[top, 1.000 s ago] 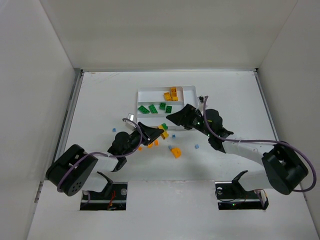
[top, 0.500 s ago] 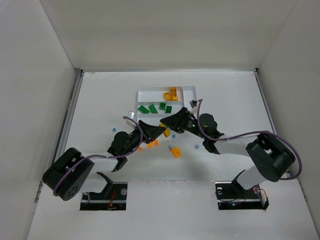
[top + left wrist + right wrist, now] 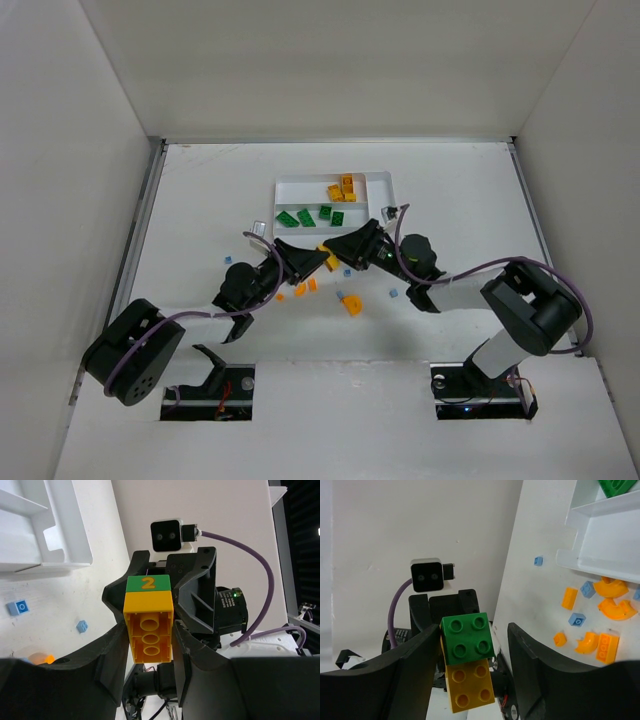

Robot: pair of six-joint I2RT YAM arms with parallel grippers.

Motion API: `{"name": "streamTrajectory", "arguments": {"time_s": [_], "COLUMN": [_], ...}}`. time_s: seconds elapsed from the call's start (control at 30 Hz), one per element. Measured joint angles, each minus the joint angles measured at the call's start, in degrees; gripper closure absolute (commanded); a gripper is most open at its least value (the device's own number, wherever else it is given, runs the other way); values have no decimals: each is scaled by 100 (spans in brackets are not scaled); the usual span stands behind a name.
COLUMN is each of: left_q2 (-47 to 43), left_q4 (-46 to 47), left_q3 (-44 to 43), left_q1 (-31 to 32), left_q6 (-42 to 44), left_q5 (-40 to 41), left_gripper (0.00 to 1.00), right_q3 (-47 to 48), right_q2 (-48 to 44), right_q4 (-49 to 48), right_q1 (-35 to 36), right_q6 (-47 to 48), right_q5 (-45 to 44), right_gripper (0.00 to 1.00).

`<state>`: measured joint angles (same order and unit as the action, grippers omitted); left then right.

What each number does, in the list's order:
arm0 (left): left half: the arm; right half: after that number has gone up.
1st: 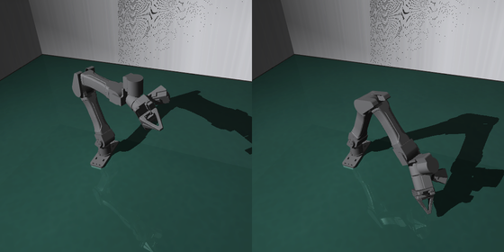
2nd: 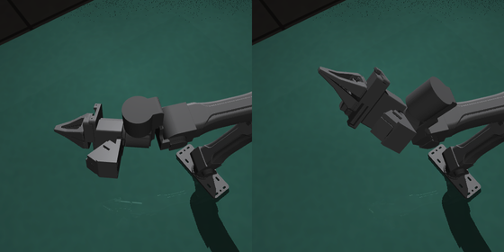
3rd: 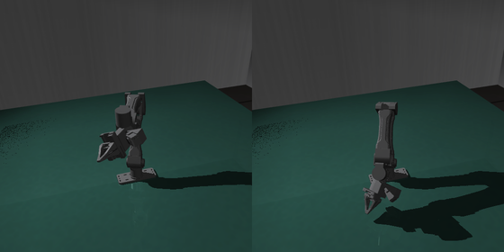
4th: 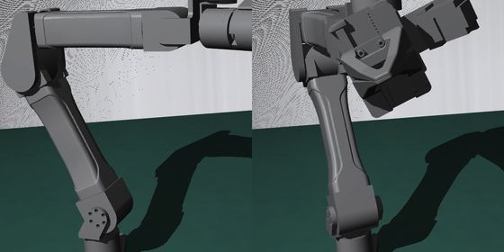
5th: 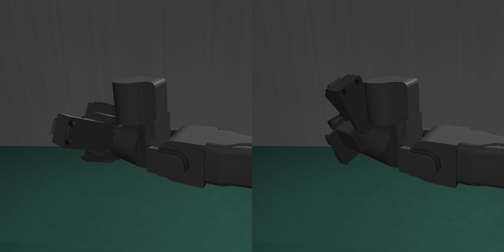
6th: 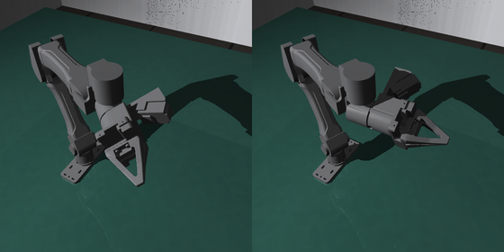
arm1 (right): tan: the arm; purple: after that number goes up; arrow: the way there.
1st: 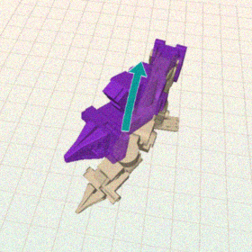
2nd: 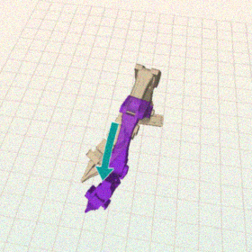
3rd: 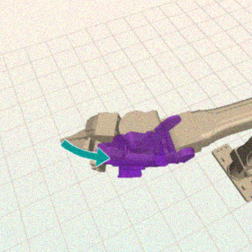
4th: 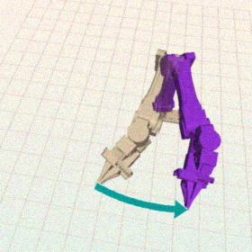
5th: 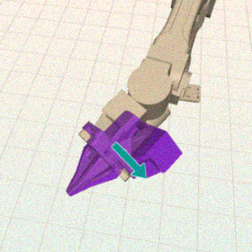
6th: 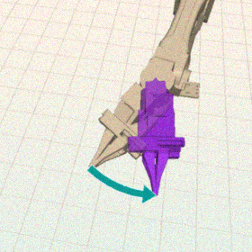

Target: Sort the legos into containers by color

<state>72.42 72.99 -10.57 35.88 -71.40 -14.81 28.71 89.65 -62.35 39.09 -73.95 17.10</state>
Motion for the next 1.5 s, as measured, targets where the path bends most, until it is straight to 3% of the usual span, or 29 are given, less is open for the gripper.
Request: {"name": "streamTrajectory", "arguments": {"time_s": [0.4,0.7,1.03,1.23,1.5], "left_q2": [-20,-111,-168,-164,-17], "left_q4": [9,94,90,90,92], "left_q3": [-2,-2,20,26,48], "left_q1": [-35,-37,-304,-492,-629], "left_q6": [-26,-68,-87,-90,-87], "left_q5": [0,0,-55,-94,-140], "left_gripper": [78,78,78,79,79], "right_q3": [-155,-160,-306,426,2319], "right_q2": [-20,-22,-439,-225,391], "right_q4": [-361,-586,-404,1499,4404], "right_q1": [0,-90,-1054,-1054,-778], "right_q6": [-74,-133,31,981,2743], "right_q5": [-92,4,136,-114,-1561], "right_gripper": [56,60,60,58,57]}}
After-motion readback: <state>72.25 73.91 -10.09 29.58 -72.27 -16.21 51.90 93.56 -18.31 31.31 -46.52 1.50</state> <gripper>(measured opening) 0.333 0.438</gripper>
